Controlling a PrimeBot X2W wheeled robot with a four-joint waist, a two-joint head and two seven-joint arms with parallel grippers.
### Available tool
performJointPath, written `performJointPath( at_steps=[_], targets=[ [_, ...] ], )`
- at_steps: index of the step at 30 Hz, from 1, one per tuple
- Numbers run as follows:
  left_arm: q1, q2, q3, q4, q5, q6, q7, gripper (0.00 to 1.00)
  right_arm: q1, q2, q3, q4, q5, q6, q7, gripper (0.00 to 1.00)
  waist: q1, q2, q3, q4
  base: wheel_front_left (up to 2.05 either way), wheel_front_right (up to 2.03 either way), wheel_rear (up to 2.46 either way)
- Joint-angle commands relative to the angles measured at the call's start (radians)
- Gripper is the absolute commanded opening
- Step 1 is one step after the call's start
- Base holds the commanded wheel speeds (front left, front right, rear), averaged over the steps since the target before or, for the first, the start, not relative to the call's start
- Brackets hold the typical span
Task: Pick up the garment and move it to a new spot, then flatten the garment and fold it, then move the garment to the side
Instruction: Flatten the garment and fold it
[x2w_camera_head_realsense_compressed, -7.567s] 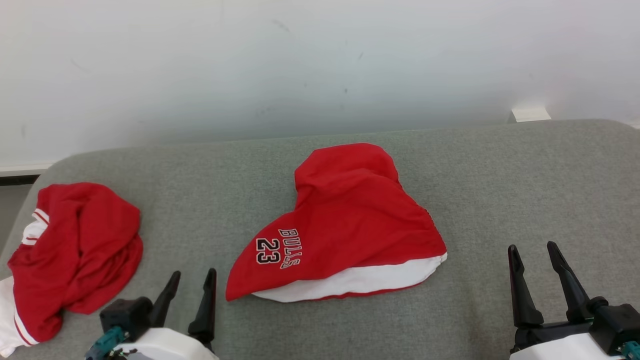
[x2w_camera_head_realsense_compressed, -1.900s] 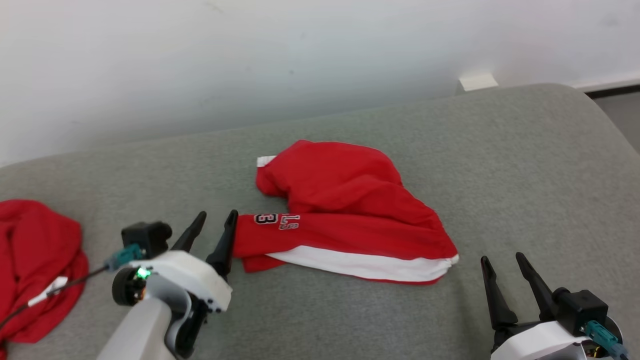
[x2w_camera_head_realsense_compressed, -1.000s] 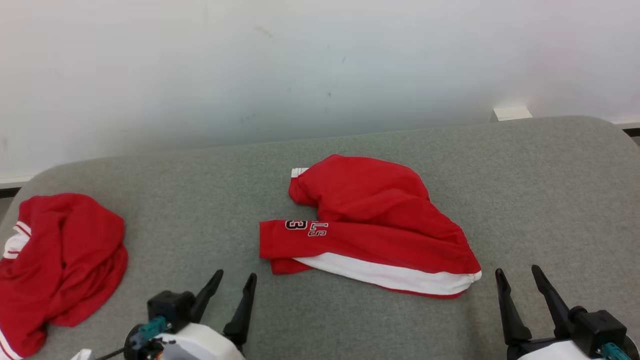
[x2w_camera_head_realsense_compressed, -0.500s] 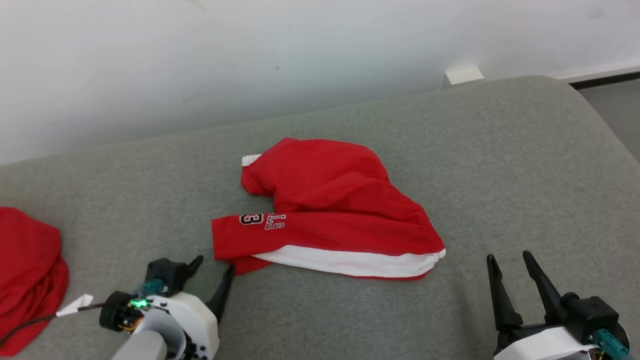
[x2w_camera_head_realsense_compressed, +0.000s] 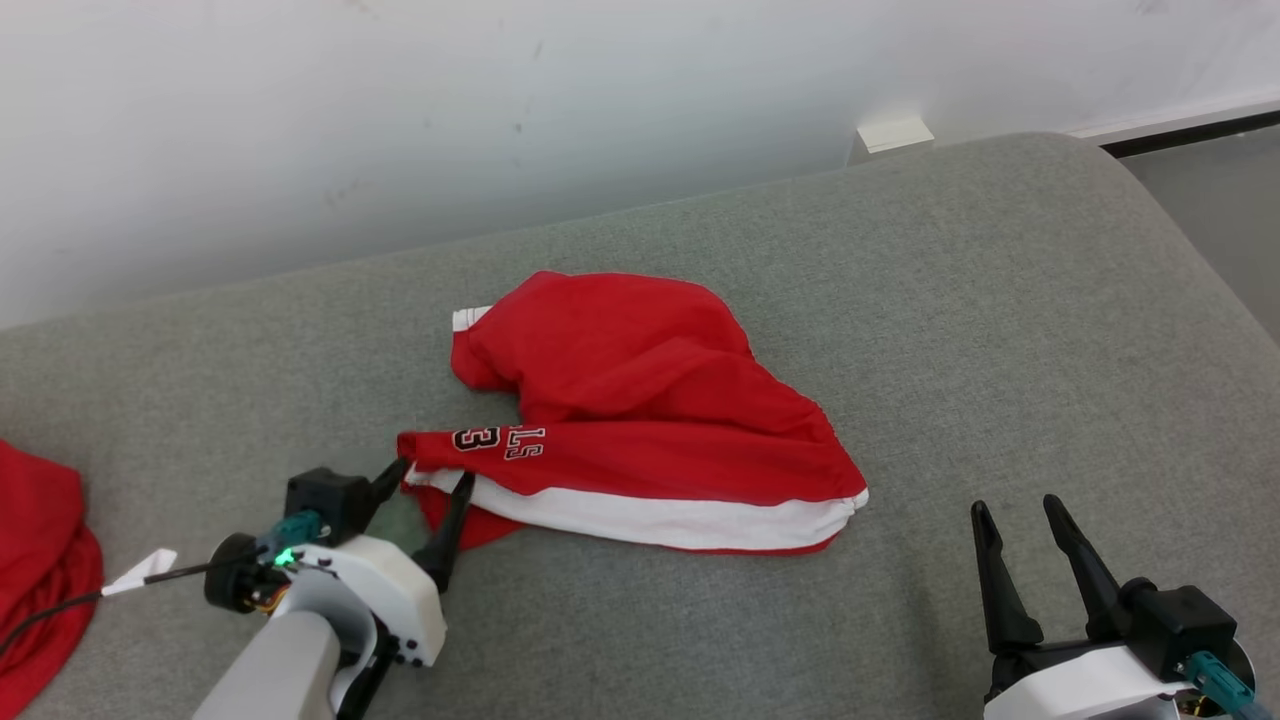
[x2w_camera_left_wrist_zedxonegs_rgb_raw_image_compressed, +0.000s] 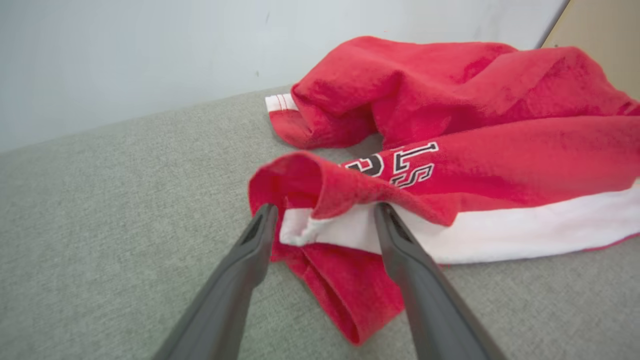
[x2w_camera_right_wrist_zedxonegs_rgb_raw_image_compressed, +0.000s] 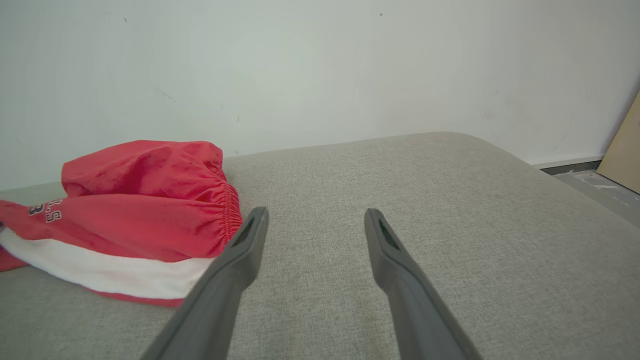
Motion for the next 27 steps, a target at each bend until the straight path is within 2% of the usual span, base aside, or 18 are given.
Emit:
performJointPath(
  at_steps=[1, 11, 12, 13, 14, 15, 20, 27],
  targets=[
    [-0.016, -0.002, -0.002, -0.002, -0.006, -0.004, -0.006, 1.00, -0.006, 0.001, -0.004, 0.001, -0.006, -0.002, 0.001, 1.00, 0.0000, -0.0001, 0.001, 0.003, 0.00, 0.00, 0.00],
    [-0.078, -0.010, -0.039, 0.065, -0.030, -0.014, 0.000, 1.00, -0.021, 0.004, 0.005, 0.005, -0.005, -0.002, 0.001, 1.00, 0.0000, -0.0001, 0.017, 0.008, 0.00, 0.00, 0.00],
    [-0.085, -0.012, -0.044, 0.070, -0.031, -0.015, 0.000, 0.81, -0.022, 0.005, 0.005, 0.004, -0.003, -0.002, 0.001, 1.00, 0.0000, -0.0001, 0.017, 0.008, 0.00, 0.00, 0.00],
    [-0.090, -0.013, -0.050, 0.074, -0.034, -0.015, -0.001, 0.46, -0.021, 0.005, 0.005, 0.005, -0.001, -0.002, 0.001, 1.00, 0.0000, -0.0001, 0.018, 0.009, 0.00, 0.00, 0.00],
    [-0.094, -0.013, -0.054, 0.078, -0.036, -0.016, -0.002, 0.16, -0.020, 0.005, 0.004, 0.005, 0.001, -0.002, 0.001, 1.00, 0.0000, -0.0001, 0.019, 0.009, 0.00, 0.00, 0.00],
    [-0.094, -0.012, -0.059, 0.080, -0.038, -0.016, -0.002, 0.00, -0.017, 0.005, 0.003, 0.006, 0.001, -0.002, 0.001, 1.00, 0.0000, -0.0001, 0.018, 0.010, 0.00, 0.00, 0.00],
    [-0.077, -0.008, -0.079, 0.068, -0.059, -0.017, -0.005, 0.00, 0.001, 0.006, -0.009, 0.007, 0.001, -0.002, 0.001, 1.00, 0.0000, -0.0001, 0.010, 0.019, 0.00, 0.00, 0.00],
    [-0.021, 0.008, -0.086, -0.039, -0.134, -0.017, -0.006, 0.00, 0.017, 0.006, -0.026, 0.012, -0.004, -0.002, 0.001, 1.00, 0.0000, -0.0001, -0.016, 0.071, 0.00, 0.00, 0.00]
  ],
)
